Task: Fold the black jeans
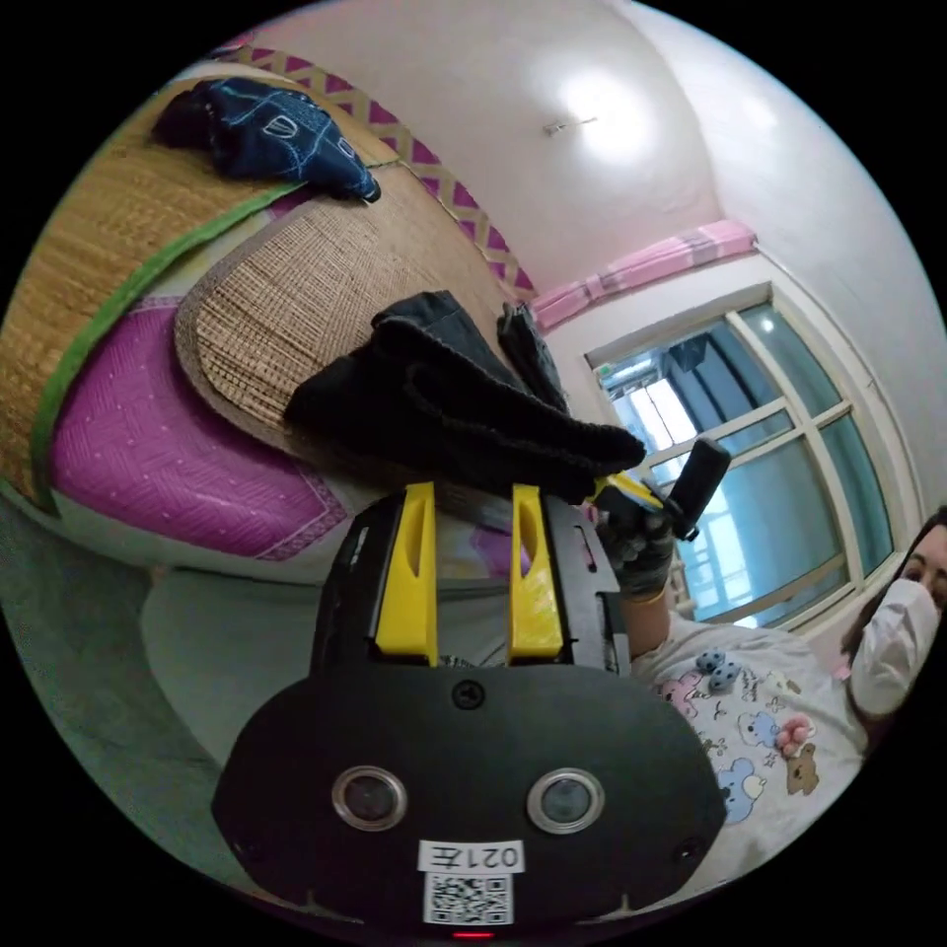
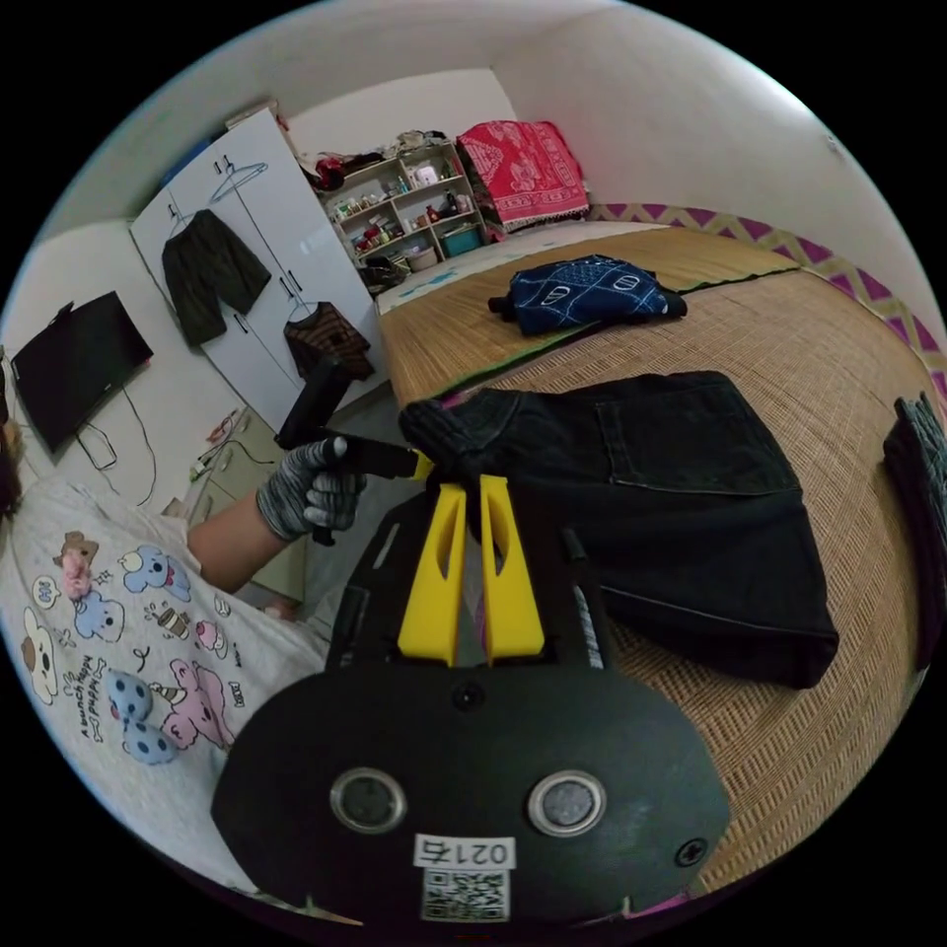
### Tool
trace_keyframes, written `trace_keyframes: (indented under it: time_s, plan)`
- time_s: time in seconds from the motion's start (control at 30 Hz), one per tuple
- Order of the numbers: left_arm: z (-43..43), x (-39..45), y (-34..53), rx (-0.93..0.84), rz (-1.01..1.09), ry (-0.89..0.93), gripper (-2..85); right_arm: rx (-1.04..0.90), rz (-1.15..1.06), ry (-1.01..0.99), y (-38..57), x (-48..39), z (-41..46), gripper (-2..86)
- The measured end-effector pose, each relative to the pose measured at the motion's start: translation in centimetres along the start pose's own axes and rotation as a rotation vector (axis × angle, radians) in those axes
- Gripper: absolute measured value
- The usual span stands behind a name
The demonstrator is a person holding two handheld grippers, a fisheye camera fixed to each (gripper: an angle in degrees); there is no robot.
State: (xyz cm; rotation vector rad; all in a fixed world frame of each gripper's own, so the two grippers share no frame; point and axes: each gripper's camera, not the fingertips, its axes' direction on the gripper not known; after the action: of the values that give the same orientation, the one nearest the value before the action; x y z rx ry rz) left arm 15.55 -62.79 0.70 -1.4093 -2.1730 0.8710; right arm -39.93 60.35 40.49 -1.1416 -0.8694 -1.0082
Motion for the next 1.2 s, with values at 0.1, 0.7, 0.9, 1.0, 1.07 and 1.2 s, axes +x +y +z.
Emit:
trace_keyframes:
  time_s: [0.1,0.7,0.9,1.0,1.07,1.2]
  plan:
    - [-1.0,-1.5,0.2,0.091,-0.052,0.126,9.1,0.028,0.000,0.005,1.0,-1.1,-0.9,1.3]
    - [-2.4,-6.8,0.2,0.047,-0.070,0.270,12.2,-0.035,-0.353,0.087,3.8,-9.8,-6.0,13.4]
    - [-1.4,-8.2,0.2,0.037,-0.098,0.261,12.5,-0.172,-0.494,0.130,5.0,-13.3,-4.8,14.2]
    - [-1.0,-8.5,0.2,0.034,-0.093,0.241,12.5,-0.225,-0.552,0.138,6.1,-14.8,-3.6,14.5]
    - [-0.8,-8.7,0.3,0.034,-0.091,0.233,12.4,-0.238,-0.592,0.183,6.9,-15.8,-3.4,14.6]
    - [-0.4,-9.5,0.3,0.045,-0.108,0.237,11.5,-0.245,-0.637,0.202,8.1,-17.3,-5.7,15.6]
